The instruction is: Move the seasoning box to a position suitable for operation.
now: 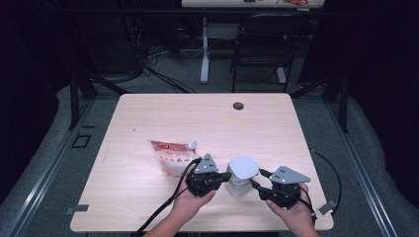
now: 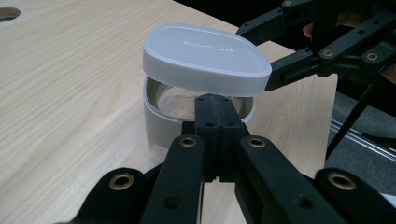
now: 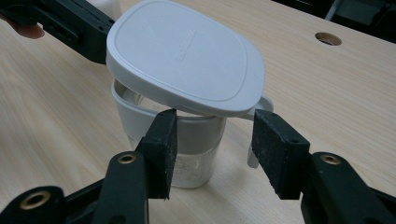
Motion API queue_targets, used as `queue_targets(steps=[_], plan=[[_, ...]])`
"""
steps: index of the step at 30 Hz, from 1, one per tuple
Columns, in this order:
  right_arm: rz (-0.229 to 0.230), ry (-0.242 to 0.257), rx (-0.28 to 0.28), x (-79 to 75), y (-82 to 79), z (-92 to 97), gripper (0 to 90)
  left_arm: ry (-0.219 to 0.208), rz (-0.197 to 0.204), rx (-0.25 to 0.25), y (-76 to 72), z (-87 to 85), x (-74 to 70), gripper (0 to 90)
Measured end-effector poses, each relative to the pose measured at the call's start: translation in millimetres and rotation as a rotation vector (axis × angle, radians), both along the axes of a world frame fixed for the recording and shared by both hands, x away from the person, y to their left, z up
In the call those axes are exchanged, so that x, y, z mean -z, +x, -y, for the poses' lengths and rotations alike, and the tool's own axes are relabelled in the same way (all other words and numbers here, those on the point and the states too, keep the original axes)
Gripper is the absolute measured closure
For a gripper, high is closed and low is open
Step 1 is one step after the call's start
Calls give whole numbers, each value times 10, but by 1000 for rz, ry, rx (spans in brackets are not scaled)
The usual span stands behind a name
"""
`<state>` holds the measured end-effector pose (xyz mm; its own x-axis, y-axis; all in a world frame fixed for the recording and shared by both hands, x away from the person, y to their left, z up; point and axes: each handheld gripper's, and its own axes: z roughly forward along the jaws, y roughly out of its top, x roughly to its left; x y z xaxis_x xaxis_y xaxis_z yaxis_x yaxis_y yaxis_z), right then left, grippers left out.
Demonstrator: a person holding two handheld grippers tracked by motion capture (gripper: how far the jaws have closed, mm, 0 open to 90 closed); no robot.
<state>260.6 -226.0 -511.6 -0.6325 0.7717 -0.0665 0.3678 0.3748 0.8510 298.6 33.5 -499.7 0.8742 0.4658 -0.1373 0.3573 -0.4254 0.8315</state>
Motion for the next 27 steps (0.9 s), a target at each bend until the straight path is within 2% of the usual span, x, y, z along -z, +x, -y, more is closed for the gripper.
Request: queue_targets(steps=[12,19,27], plan=[[26,-10,4,-10,-10,-17,506,-9,1,-11,-1,-54,-5,900],[38,-22,4,-22,-14,-14,507,-8,-1,-23,2,-146,-28,900],[70,-17,6,-51,-31,-17,526,10,13,-51,-30,-362,-49,900]])
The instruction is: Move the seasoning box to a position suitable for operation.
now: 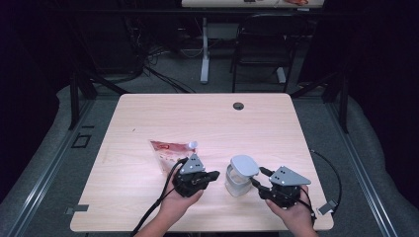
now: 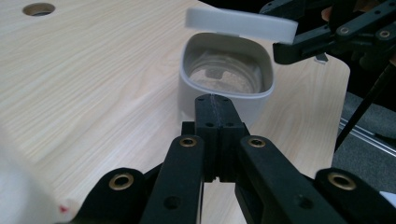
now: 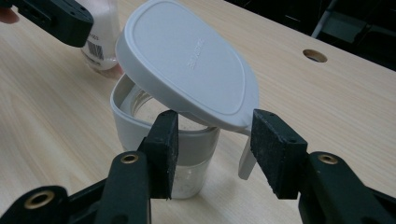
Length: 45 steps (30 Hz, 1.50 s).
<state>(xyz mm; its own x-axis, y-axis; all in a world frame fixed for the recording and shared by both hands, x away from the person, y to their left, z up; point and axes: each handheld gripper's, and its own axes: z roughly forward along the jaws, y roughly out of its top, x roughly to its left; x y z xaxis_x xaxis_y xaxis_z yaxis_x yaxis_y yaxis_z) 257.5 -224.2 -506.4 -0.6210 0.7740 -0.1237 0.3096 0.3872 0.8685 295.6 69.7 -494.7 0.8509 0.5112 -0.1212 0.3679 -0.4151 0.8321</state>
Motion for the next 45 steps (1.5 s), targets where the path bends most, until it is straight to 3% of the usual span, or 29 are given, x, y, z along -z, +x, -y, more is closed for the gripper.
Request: queue_targets(steps=[11,14,19,26,35,45], plan=[[16,21,-3,-29,-11,13,599,15,-3,-66,-101,-524,61,898],[26,19,5,-34,-13,14,618,16,-7,-108,-148,-769,105,890],[34,31,10,-38,-12,22,648,15,-8,-144,-187,-1006,127,886],[38,50,20,-44,-7,49,698,23,4,-234,-213,-1414,163,882],[48,57,35,-34,9,81,749,-9,-2,-305,-171,-1654,174,875],[46,61,38,-24,23,107,772,-1,-23,-321,-130,-1698,247,868]])
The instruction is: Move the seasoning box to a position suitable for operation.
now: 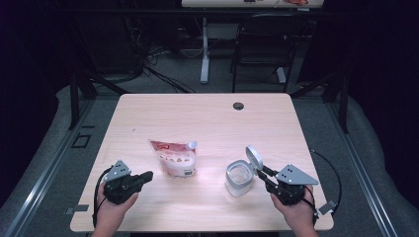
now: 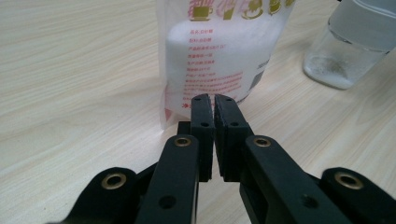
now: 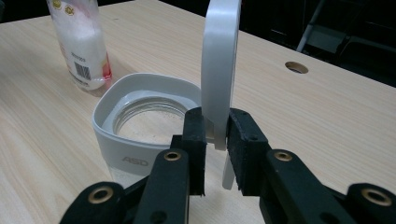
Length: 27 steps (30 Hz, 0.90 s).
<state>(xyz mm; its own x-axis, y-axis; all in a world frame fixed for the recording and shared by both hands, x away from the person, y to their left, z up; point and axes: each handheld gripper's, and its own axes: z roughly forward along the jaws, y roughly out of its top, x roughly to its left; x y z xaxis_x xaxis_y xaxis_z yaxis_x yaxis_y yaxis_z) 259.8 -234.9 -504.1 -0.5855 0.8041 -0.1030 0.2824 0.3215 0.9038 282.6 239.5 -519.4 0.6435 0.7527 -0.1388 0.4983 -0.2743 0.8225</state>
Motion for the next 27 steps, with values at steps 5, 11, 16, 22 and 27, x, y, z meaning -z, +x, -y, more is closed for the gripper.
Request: queue_targets(steps=[5,11,16,22,27], plan=[[2,5,4,11,11,14,775,5,-13,-1,16,-5,37,858],[-15,-3,17,44,26,10,772,15,-17,8,17,20,66,836],[-25,5,19,68,43,4,767,16,-21,7,26,23,89,811],[-37,15,31,87,61,-3,755,16,-23,6,32,26,105,779],[-41,19,43,95,70,3,747,18,-21,7,33,29,113,745]])
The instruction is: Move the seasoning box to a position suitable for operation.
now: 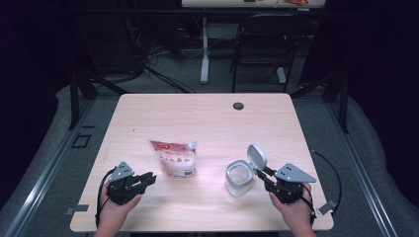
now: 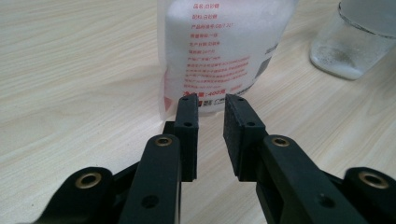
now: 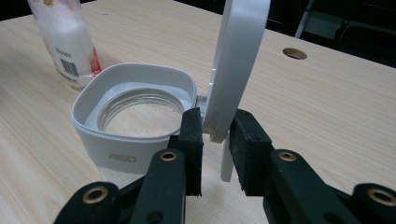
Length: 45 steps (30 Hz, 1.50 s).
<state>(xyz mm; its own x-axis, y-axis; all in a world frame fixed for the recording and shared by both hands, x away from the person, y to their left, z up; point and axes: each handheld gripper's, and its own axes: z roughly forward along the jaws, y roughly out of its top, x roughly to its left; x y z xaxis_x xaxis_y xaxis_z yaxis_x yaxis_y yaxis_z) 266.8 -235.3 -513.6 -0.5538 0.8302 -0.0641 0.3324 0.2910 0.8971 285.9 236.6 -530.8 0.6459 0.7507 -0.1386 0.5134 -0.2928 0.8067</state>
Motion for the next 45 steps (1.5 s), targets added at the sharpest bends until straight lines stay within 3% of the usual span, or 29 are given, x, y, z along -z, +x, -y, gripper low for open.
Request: queue_targets(steps=[14,22,31,36,45], plan=[[-8,2,0,-25,32,-14,783,3,2,-10,5,-15,8,729],[-38,77,-13,-5,136,21,787,4,-1,-14,10,-15,17,726],[-32,43,-18,-35,218,-6,780,5,-3,-16,8,-20,19,724],[-10,76,10,-80,246,-2,751,13,-3,-20,4,-21,18,724],[-28,84,16,-106,308,-13,789,18,-4,-21,0,-20,20,723]])
